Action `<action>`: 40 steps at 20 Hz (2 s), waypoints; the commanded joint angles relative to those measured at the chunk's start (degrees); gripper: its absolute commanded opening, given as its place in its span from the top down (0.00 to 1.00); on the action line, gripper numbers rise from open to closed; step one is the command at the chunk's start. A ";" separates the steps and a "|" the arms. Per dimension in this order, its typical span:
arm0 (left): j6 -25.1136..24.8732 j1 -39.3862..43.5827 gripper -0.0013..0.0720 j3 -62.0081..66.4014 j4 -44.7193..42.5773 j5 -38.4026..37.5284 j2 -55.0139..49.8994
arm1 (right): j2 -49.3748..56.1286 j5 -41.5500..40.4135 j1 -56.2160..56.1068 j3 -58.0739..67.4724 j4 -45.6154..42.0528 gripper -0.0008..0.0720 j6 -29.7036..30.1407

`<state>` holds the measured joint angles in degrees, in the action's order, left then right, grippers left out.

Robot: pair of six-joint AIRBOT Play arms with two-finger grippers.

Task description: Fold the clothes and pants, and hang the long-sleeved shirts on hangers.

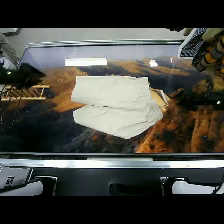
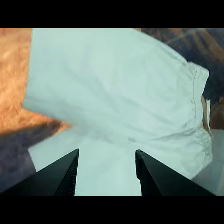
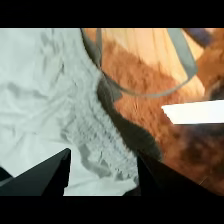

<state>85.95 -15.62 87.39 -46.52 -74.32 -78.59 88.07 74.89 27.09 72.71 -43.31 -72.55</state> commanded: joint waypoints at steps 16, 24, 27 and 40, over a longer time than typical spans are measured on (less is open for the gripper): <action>8.20 -1.09 0.42 -31.17 -3.76 -3.72 33.35 | -4.87 -9.53 -9.73 -17.20 -1.68 0.32 5.01; 8.66 -1.09 0.42 -31.21 -7.76 -3.67 33.29 | -6.12 -11.98 -9.75 -17.27 -12.96 0.32 -6.36; 9.29 -1.09 0.42 -31.21 -7.76 -3.72 33.31 | -1.18 -16.57 -9.79 -17.25 -4.07 0.32 -1.44; 9.22 0.87 0.38 -51.63 -1.55 7.15 33.29 | 0.37 -16.44 -10.51 -17.22 1.36 0.94 2.27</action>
<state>95.20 -16.05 43.03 -52.29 -73.43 -45.30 88.79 56.29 16.69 55.44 -42.59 -70.48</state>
